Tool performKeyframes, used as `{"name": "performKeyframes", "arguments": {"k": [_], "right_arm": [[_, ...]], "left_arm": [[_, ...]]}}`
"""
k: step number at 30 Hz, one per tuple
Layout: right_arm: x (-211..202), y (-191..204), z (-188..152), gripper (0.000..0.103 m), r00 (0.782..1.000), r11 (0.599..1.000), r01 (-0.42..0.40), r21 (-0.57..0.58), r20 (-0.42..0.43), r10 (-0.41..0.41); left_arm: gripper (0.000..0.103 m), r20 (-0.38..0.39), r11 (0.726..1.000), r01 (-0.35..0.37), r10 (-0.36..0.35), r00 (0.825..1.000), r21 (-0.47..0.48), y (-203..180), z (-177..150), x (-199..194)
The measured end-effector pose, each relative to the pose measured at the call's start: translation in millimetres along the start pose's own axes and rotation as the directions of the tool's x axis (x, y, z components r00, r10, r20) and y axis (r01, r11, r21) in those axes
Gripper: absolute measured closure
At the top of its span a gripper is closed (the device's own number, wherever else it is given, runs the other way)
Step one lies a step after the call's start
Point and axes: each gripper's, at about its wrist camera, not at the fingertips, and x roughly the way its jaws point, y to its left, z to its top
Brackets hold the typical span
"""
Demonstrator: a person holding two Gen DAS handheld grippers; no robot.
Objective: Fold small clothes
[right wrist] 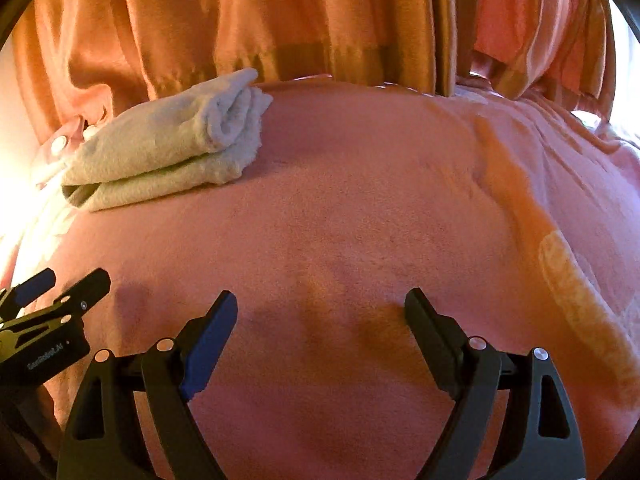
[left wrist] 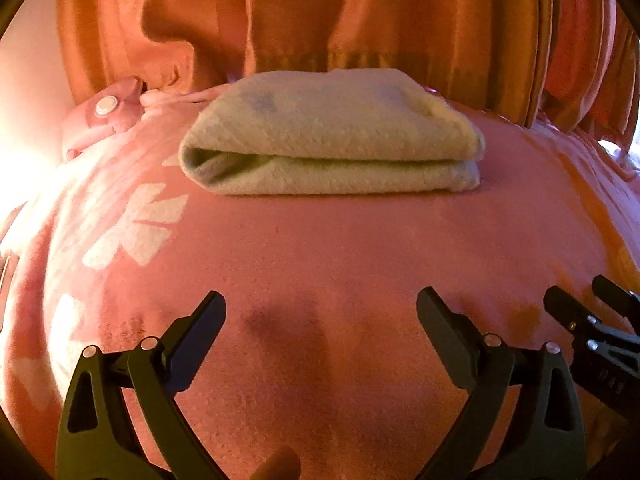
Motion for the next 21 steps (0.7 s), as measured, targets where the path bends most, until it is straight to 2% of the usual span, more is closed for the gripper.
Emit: {"name": "performKeyframes", "arguments": {"k": [6,12,21], "right_arm": [[2.9,26.4,6.7,0.019,1.0,0.999,-0.029,-0.04,0.008,0.029],[-1.9,48.0,11.1,0.019,0.998,0.996,-0.051,-0.078,0.02,0.053],[1.4,47.4,6.6,0.019,0.999,0.996,-0.043,-0.081,-0.004,0.043]], "left_arm": [[0.009,0.016,1.0,-0.031,0.031,0.999,0.0,5.9,3.6,-5.3],[0.009,-0.009,0.998,-0.059,0.059,0.998,-0.029,18.8,4.9,-5.6],[0.009,-0.059,0.998,-0.047,0.045,0.997,-0.043,19.7,0.5,1.2]]}}
